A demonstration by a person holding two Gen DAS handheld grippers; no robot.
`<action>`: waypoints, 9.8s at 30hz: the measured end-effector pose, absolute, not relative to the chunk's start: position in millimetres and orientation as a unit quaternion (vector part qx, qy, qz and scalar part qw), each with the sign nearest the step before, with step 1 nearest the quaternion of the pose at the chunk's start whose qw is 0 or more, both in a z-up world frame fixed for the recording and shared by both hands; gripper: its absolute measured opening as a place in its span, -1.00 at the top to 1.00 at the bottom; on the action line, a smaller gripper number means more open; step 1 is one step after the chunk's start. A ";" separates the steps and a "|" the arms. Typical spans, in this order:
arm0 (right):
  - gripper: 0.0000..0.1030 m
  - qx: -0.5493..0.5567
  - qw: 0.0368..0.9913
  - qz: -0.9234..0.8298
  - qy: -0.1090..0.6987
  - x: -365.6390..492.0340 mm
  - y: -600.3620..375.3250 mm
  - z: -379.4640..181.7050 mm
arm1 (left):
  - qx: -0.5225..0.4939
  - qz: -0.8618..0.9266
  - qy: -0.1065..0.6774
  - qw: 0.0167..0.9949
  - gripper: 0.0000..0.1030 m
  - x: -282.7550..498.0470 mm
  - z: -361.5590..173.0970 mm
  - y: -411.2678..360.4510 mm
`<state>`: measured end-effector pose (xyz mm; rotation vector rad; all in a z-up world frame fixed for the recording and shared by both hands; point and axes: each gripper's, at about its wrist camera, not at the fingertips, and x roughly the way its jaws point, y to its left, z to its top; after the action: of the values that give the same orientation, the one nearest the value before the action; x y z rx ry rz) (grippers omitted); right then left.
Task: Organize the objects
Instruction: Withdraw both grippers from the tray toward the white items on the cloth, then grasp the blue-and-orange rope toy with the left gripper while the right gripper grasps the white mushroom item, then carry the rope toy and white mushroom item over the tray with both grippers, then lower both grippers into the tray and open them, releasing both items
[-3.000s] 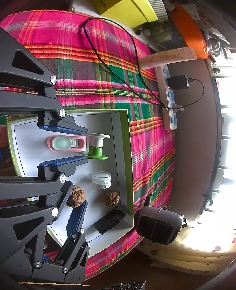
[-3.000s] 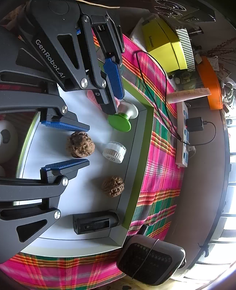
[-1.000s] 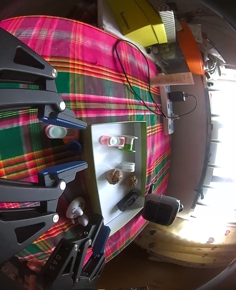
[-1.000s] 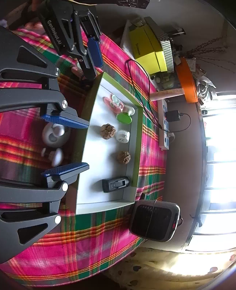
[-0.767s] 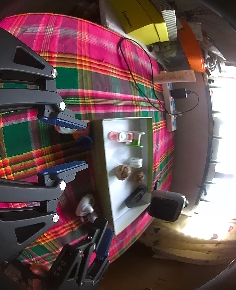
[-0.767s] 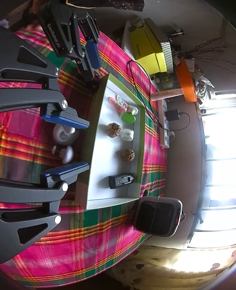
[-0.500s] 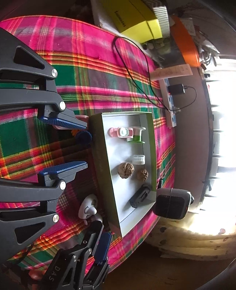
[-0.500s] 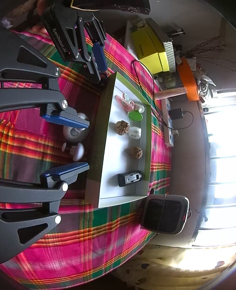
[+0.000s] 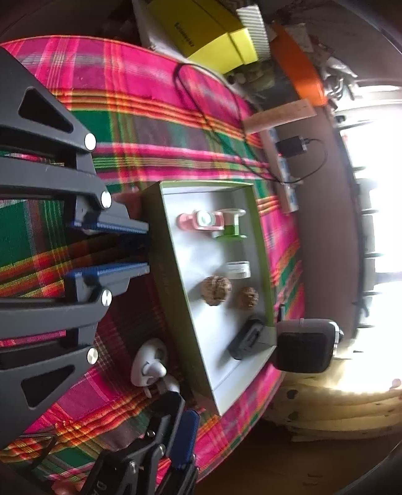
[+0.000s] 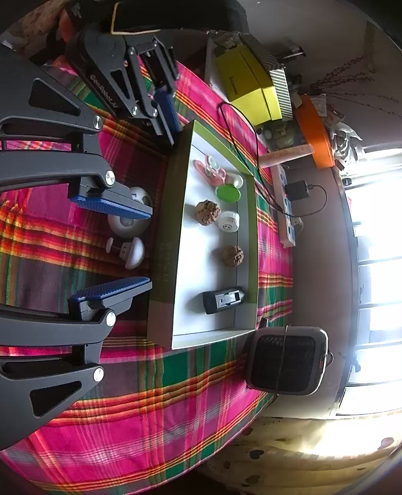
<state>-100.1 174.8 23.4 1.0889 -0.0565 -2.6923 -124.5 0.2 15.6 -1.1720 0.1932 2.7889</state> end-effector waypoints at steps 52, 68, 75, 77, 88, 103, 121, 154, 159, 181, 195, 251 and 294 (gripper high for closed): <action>0.21 0.380 0.113 -0.918 -0.017 -96.5 179.0 21.7 | -0.408 0.907 0.038 0.098 0.29 -105.4 10.7 4.5; 0.21 0.402 0.105 -0.910 -0.010 -103.2 179.8 14.6 | -0.413 0.908 0.019 0.072 0.65 -111.1 9.8 -4.0; 0.21 0.411 0.101 -0.906 -0.010 -110.3 179.5 11.3 | -0.411 0.908 0.015 0.076 0.66 -110.2 11.3 -4.7; 0.21 0.414 0.100 -0.905 -0.008 -113.8 178.1 10.0 | -0.411 0.908 0.016 0.078 0.66 -110.4 10.2 -3.5; 0.21 0.431 0.093 -0.897 -0.004 -124.1 174.6 2.0 | -0.413 0.907 0.011 0.087 0.65 -114.4 8.4 -5.8; 0.54 0.425 0.113 -0.898 -0.007 -120.5 174.2 4.1 | -0.407 0.909 0.004 0.094 0.69 -106.1 12.5 -7.4; 0.54 0.415 0.116 -0.902 -0.003 -113.2 173.4 8.0 | -0.396 0.908 -0.010 0.138 0.69 -85.6 20.6 -6.8; 0.54 0.387 0.117 -0.915 0.011 -84.2 164.0 30.6 | -0.371 0.918 0.005 0.139 0.69 -70.0 37.3 8.5; 0.54 0.381 0.116 -0.917 0.014 -84.6 162.0 36.1 | -0.364 0.921 0.005 0.139 0.69 -71.5 43.7 8.3; 0.54 0.361 0.122 -0.924 0.024 -116.9 157.1 54.5 | -0.349 0.929 0.007 0.125 0.69 -108.6 58.1 4.7; 0.54 0.368 0.127 -0.921 0.021 -149.1 159.5 50.3 | -0.355 0.929 0.000 0.107 0.69 -146.1 53.4 -2.8; 0.54 0.429 0.131 -0.893 0.027 -237.4 153.8 10.1 | -0.401 0.912 0.006 0.087 0.67 -212.8 19.4 0.3; 0.29 0.405 0.108 -0.908 0.012 -195.2 156.9 32.5 | -0.376 0.924 -0.001 0.075 0.28 -172.1 41.3 -9.4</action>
<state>-195.2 156.9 32.5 1.1918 0.0365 -2.6722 -172.1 -9.4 41.3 -1.1273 -0.0027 2.7700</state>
